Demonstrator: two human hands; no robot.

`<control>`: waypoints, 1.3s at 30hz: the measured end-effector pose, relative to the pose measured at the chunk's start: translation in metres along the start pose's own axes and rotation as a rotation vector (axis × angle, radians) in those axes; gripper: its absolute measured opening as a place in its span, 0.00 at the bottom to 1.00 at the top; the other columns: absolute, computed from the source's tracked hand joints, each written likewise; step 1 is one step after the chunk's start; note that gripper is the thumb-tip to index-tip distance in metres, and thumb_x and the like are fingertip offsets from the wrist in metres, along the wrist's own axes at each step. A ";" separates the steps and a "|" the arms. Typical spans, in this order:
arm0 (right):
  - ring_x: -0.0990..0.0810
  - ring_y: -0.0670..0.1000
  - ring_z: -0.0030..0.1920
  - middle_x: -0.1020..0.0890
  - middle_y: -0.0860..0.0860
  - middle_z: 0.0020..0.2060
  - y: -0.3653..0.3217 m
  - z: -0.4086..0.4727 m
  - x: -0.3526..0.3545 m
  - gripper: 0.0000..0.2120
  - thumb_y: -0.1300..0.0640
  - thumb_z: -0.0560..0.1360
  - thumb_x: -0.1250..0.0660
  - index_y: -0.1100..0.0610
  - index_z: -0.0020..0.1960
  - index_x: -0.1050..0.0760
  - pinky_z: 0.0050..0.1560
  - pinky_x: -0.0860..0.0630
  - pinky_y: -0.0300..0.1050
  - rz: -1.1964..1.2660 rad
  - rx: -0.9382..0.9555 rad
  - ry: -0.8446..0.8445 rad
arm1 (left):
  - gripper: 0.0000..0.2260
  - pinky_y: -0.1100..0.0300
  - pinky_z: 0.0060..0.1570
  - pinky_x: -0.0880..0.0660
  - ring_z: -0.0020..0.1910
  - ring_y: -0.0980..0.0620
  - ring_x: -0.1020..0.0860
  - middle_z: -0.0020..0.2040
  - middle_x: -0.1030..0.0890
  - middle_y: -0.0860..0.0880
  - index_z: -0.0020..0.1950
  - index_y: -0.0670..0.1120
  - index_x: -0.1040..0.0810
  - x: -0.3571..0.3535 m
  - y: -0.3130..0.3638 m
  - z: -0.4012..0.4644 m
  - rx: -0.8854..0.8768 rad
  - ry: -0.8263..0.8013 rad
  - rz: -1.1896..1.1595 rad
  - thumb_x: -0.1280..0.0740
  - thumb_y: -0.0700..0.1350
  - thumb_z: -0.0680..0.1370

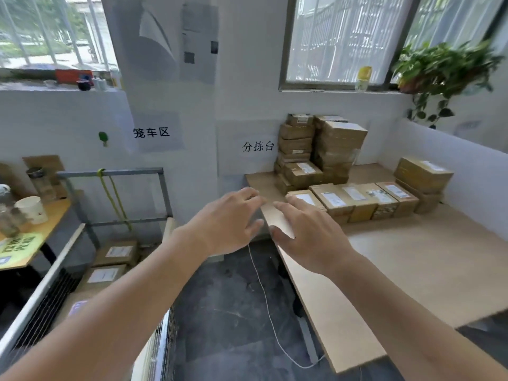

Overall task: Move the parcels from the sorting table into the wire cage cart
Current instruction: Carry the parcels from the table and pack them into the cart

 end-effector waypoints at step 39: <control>0.37 0.52 0.80 0.39 0.48 0.82 0.523 -0.148 0.139 0.30 0.36 0.82 0.41 0.43 0.82 0.40 0.72 0.31 0.53 -0.028 -0.351 0.020 | 0.23 0.51 0.62 0.23 0.66 0.49 0.26 0.72 0.30 0.54 0.78 0.56 0.33 -0.185 0.446 0.302 -0.320 -0.115 -0.076 0.37 0.57 0.83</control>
Point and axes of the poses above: each hand's wrist, its own z-axis towards the middle knuckle, its own x-axis out of the back of the hand, y = z × x, the point moved 10 cm from there along z, towards the middle knuckle
